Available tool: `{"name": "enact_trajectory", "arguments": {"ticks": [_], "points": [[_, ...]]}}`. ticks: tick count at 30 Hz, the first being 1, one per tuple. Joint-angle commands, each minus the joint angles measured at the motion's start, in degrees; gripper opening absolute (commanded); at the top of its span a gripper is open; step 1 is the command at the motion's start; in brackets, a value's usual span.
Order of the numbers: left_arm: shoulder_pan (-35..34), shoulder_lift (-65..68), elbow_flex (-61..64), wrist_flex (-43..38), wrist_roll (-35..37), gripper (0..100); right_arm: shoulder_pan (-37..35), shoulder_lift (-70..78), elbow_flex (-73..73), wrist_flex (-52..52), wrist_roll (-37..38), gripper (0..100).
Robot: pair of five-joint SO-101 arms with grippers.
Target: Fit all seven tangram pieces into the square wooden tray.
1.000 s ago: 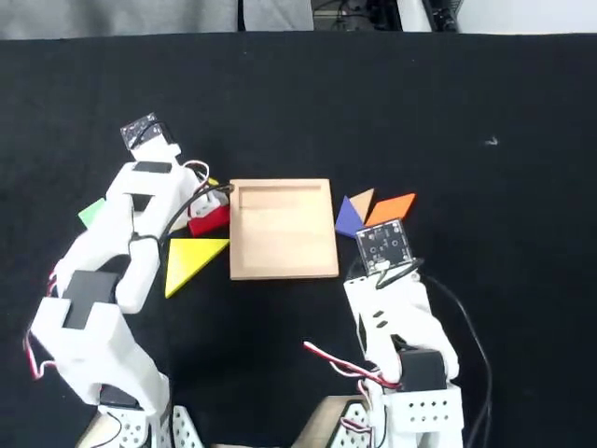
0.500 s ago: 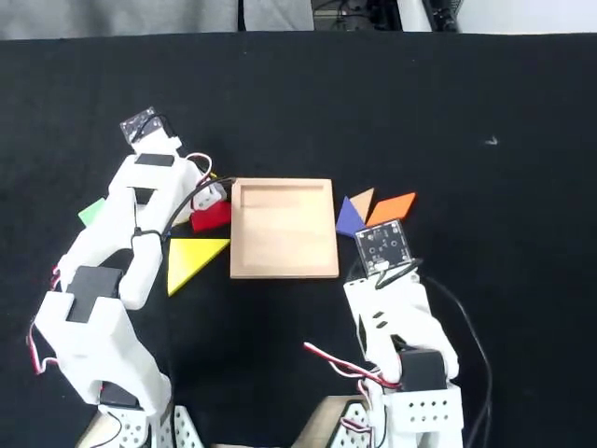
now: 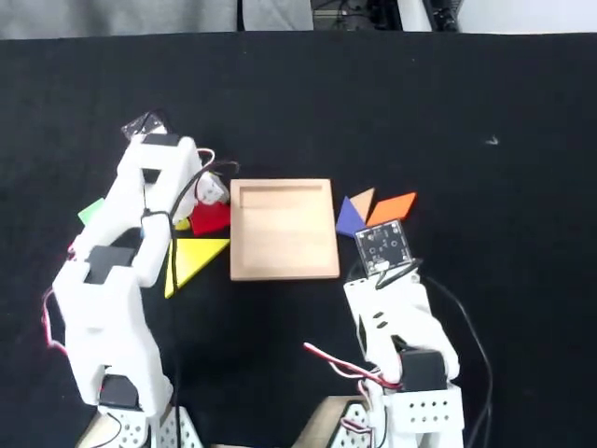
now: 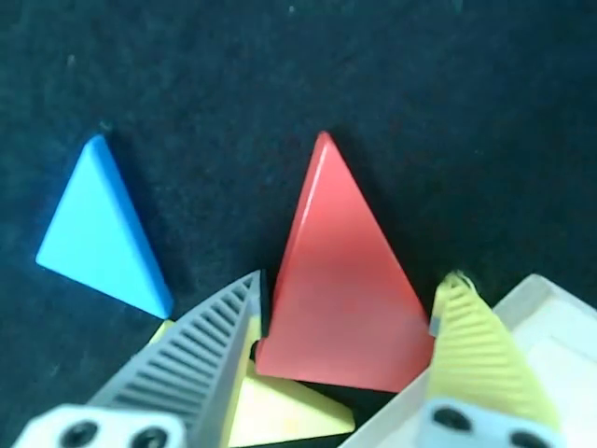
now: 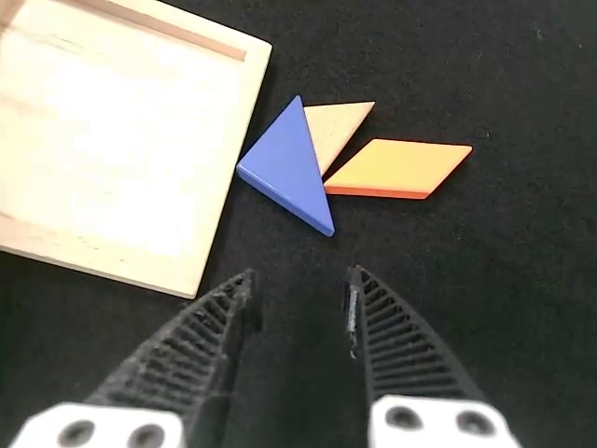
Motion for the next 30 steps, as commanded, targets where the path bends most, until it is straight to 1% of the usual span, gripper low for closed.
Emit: {"name": "enact_trajectory", "arguments": {"ticks": [1,3,8,11,14,16,20,24,28,30], "points": [[1.1,5.3,-8.7,7.1,-0.1,28,-0.8,-5.1,-0.1,0.3,0.7,15.5],[0.4,8.7,-13.9,10.8,-0.1,25,-0.8,-5.1,-0.1,0.3,0.7,15.5],[-1.3,15.0,-23.8,18.6,-1.1,12,-0.8,-5.1,-0.1,0.3,0.7,15.5],[-1.3,15.5,-26.6,20.4,-5.1,10,-0.8,-5.1,-0.1,0.3,0.7,15.5],[-0.9,14.1,-27.5,22.2,-5.5,10,-0.8,-5.1,-0.1,0.3,0.7,15.5],[-0.5,12.1,-26.8,22.4,-6.0,10,-0.8,-5.1,-0.1,0.3,0.7,15.5],[1.5,7.4,-22.9,22.3,-11.1,9,-0.6,-5.1,-0.1,0.3,0.7,15.5],[1.9,-1.2,-16.4,21.7,-16.9,9,-0.6,-5.1,-0.1,0.3,0.7,15.5],[1.9,-11.3,-8.9,18.1,-24.6,9,-0.6,-5.1,-0.1,0.3,0.7,15.5],[2.5,-15.0,-5.1,15.4,-25.5,10,-0.6,-5.1,-0.1,0.3,0.7,15.5]]}}
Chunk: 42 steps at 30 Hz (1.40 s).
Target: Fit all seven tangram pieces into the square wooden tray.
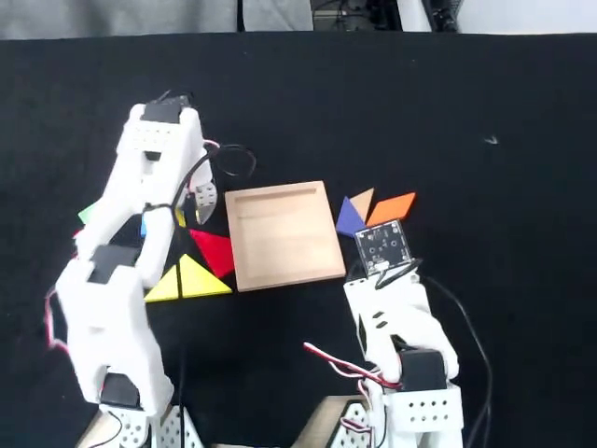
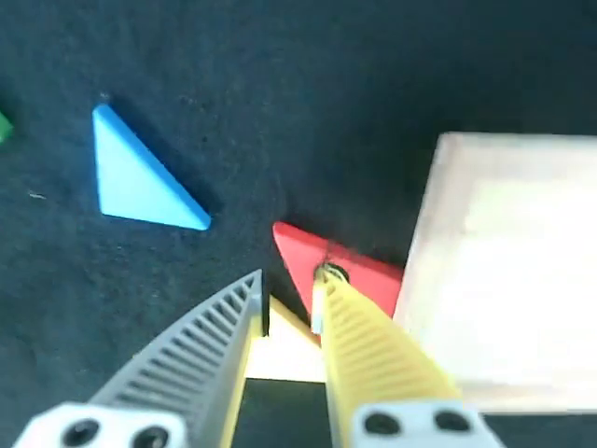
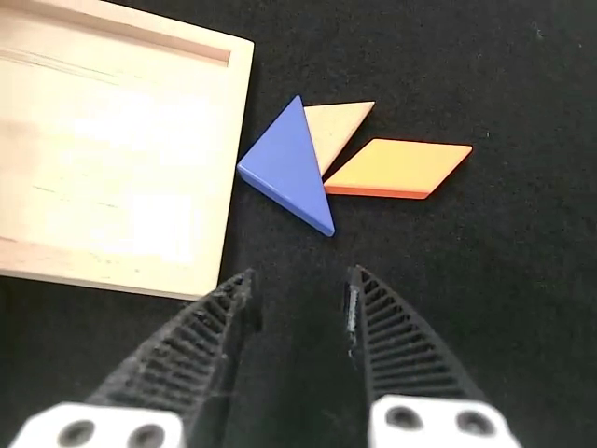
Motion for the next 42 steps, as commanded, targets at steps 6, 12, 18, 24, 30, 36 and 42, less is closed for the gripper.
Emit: {"name": "enact_trajectory", "arguments": {"ticks": [6,12,18,24,30,36,42], "points": [[6.7,-9.1,15.5,-14.8,-2.9,10,-0.5,-5.1,-0.1,0.3,0.7,15.5],[2.9,-9.2,15.3,-16.2,-28.5,15,-0.5,-5.1,-0.1,0.3,0.7,15.5],[1.9,-6.9,16.5,-25.4,-40.0,16,-0.5,-5.1,-0.1,0.4,0.7,15.5],[8.7,-3.7,16.1,-25.1,-36.5,16,-0.5,-5.3,-0.1,1.8,4.9,15.5],[13.8,-3.9,15.7,-25.8,-32.4,16,-0.5,-5.3,-0.1,1.8,6.9,15.5],[13.5,-4.0,13.2,-20.2,-32.8,16,-0.5,-5.3,-0.1,1.8,7.2,15.5],[18.1,-7.6,12.0,-8.8,-48.0,16,-0.5,-5.3,-0.1,1.8,7.2,15.5]]}}
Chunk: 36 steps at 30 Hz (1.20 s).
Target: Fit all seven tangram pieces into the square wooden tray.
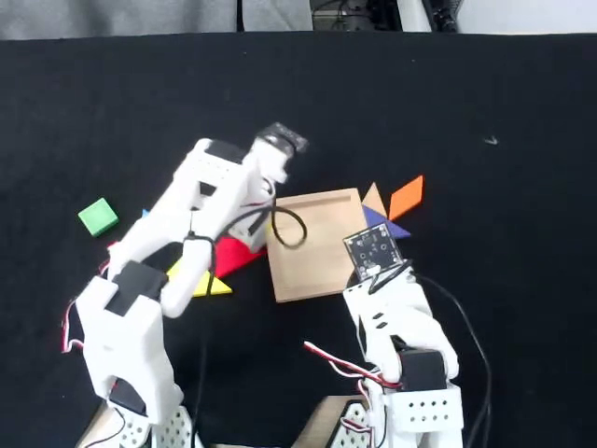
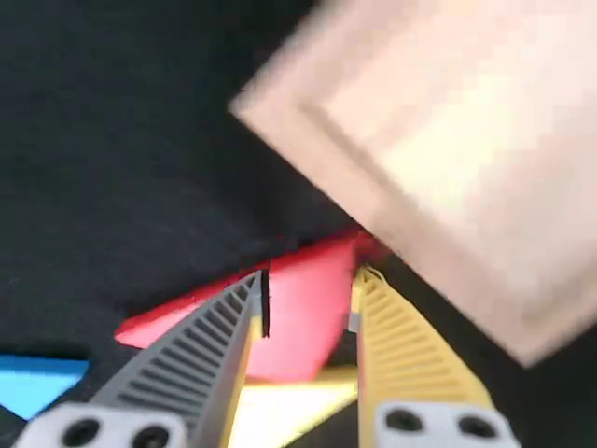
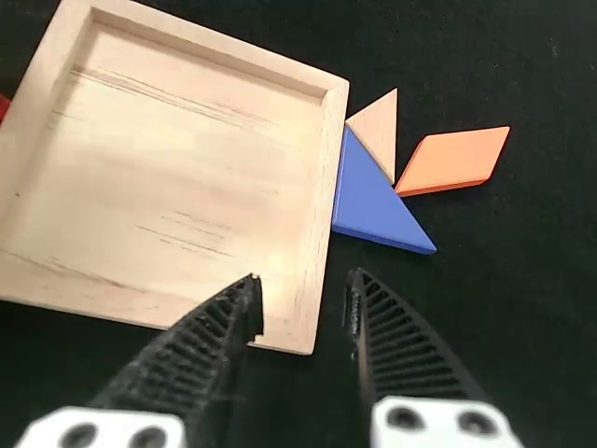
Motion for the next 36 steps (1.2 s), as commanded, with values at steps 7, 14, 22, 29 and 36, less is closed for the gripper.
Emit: {"name": "enact_trajectory", "arguments": {"ticks": [7,14,22,29,36], "points": [[0.1,-3.7,-2.4,2.5,-23.4,16,-0.4,-5.3,-0.1,0.3,0.4,15.5],[-0.2,5.5,-2.9,-5.4,-23.4,16,-0.4,-5.3,-0.1,0.3,0.4,15.5],[-7.7,6.5,-7.7,-8.8,-23.8,16,-0.4,-5.3,-0.1,0.3,0.4,15.5],[-19.6,7.1,-17.8,-9.2,-23.5,16,-0.4,-5.3,-0.1,0.3,0.4,15.5],[-22.9,4.9,-25.4,1.8,-19.0,16,-0.4,-5.3,-0.1,0.4,0.4,15.5]]}}
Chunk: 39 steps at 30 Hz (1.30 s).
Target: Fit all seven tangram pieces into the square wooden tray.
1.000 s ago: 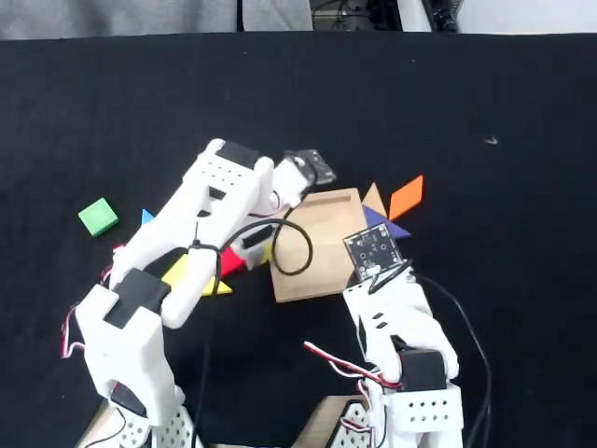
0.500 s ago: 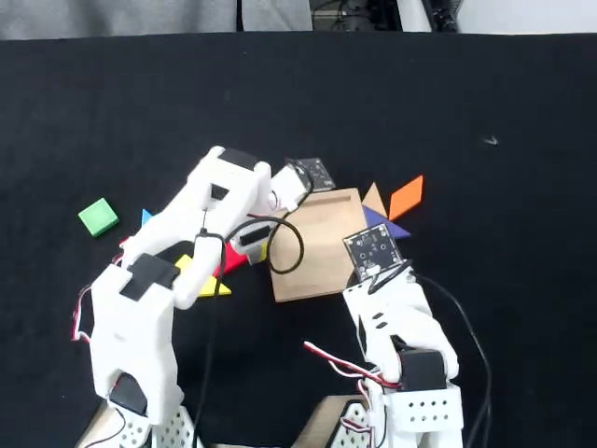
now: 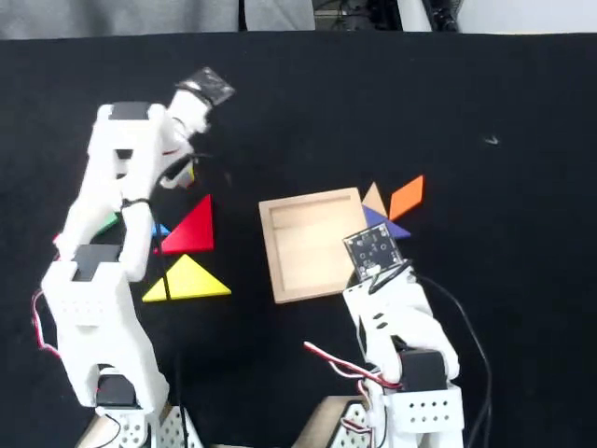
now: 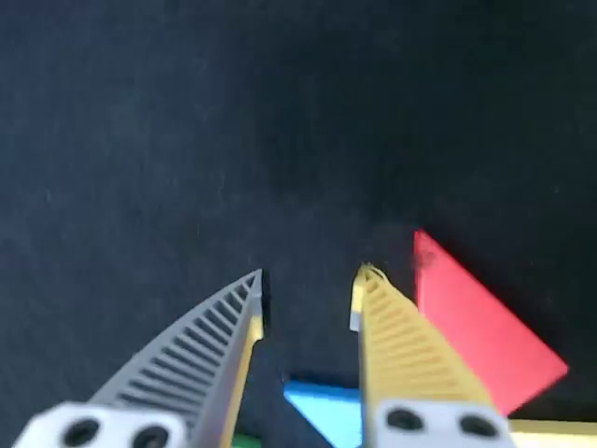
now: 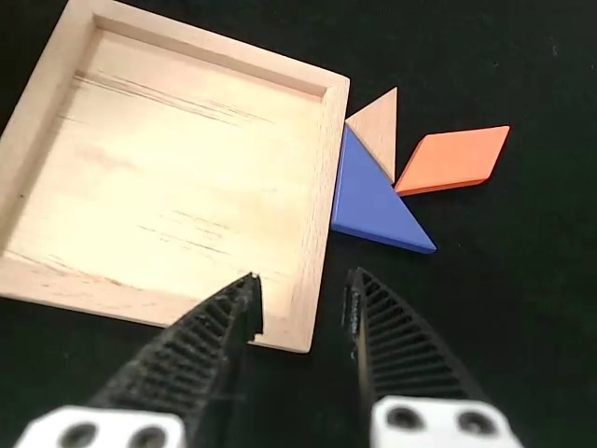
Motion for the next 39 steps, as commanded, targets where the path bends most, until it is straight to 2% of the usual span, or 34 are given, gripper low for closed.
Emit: {"name": "enact_trajectory", "arguments": {"ticks": [1,3,5,9,11,20,24,28,33,35,37,39], "points": [[0.1,-3.2,-8.2,13.2,2.5,16,-0.4,-5.3,-0.1,0.4,0.4,15.5],[1.8,-3.5,-10.3,20.7,2.9,18,-0.4,-5.3,-0.1,0.4,0.4,15.5],[2.2,-2.3,-10.3,22.8,4.7,22,-0.4,-5.3,-0.1,0.4,0.4,15.5],[1.3,2.1,-10.3,21.1,15.7,26,-0.4,-5.3,-0.1,0.4,0.4,15.5],[1.0,5.2,-10.3,19.3,18.4,26,-0.4,-5.3,-0.1,0.4,0.4,15.5],[2.3,7.5,-7.1,17.3,18.6,26,-0.4,-5.3,-0.1,0.4,0.4,15.5],[3.5,-2.4,-0.1,17.5,18.6,26,-0.5,-5.3,-0.1,0.4,0.4,15.5],[6.5,-20.2,13.8,15.2,18.6,24,-0.5,-5.3,-0.1,0.4,0.4,15.5],[5.8,-41.3,36.6,5.3,18.6,23,-0.5,-5.3,-0.1,0.4,0.4,15.5],[3.8,-47.5,43.6,-1.8,19.0,23,-0.5,-5.3,-0.1,0.4,0.4,15.5],[1.7,-50.4,47.4,-9.6,19.3,23,-0.5,-5.3,-0.1,0.4,0.4,15.5],[0.8,-50.4,46.9,-10.3,20.6,23,-0.5,-5.2,-0.1,0.4,0.4,15.5]]}}
